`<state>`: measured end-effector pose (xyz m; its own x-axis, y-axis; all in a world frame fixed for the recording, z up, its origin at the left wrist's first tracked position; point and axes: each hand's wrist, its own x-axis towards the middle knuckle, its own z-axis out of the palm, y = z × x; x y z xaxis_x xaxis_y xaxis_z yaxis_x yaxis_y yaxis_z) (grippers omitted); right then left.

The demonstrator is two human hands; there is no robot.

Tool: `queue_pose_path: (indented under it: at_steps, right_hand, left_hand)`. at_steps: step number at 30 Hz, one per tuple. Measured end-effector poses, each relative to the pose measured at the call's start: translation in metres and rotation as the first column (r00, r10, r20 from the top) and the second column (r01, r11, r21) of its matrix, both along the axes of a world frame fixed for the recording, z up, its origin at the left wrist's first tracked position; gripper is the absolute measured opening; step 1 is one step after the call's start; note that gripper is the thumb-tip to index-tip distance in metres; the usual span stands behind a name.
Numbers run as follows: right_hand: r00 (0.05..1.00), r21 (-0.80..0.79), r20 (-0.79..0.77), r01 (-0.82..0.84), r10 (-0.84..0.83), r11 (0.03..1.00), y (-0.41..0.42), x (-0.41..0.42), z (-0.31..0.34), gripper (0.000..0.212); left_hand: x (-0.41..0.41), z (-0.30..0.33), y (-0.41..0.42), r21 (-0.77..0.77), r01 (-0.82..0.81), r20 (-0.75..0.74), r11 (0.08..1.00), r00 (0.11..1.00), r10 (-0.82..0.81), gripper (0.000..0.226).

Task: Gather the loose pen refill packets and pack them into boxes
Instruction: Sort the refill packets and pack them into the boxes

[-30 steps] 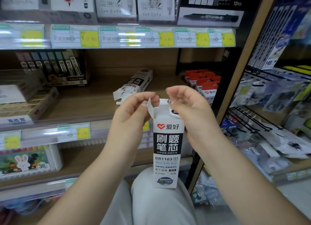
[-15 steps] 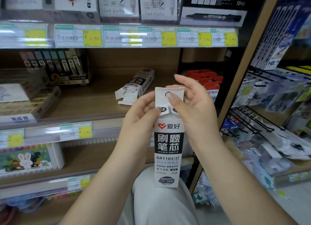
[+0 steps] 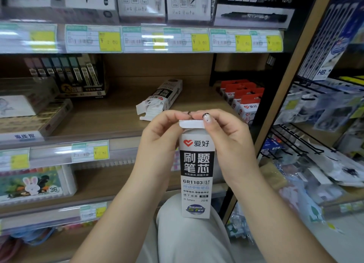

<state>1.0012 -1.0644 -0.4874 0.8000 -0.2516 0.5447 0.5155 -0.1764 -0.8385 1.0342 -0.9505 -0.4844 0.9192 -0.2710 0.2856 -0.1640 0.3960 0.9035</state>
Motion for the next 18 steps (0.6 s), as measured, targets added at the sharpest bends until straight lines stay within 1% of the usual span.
queue_pose_path:
  at_steps: [4,6,9,14,18]
  right_hand:
    - [0.999,-0.048,0.039,0.019,-0.017,0.999,-0.002,-0.001,-0.003,0.016]
    - [0.999,-0.053,0.053,0.010,-0.007,0.999,-0.004,-0.002,-0.005,0.018]
    - [0.998,-0.033,0.066,-0.011,0.013,0.999,-0.007,-0.003,-0.006,0.019]
    - [0.999,0.039,0.035,-0.038,0.037,0.999,-0.009,-0.004,-0.009,0.019]
    - [0.999,0.032,0.029,-0.044,0.043,0.999,-0.009,-0.004,-0.011,0.019]
  left_hand:
    - [-0.001,-0.003,0.001,-0.023,0.016,0.000,1.000,1.000,-0.016,0.029]
    - [-0.002,-0.006,0.002,-0.045,0.042,0.015,0.998,0.999,-0.041,0.027]
    - [-0.003,-0.012,0.001,-0.032,0.038,0.079,0.999,0.996,-0.036,0.017]
    - [-0.001,-0.017,-0.002,-0.002,-0.005,0.110,1.000,0.994,0.006,0.017]
    - [-0.001,-0.020,-0.002,0.008,-0.031,0.133,0.999,0.991,0.030,0.018]
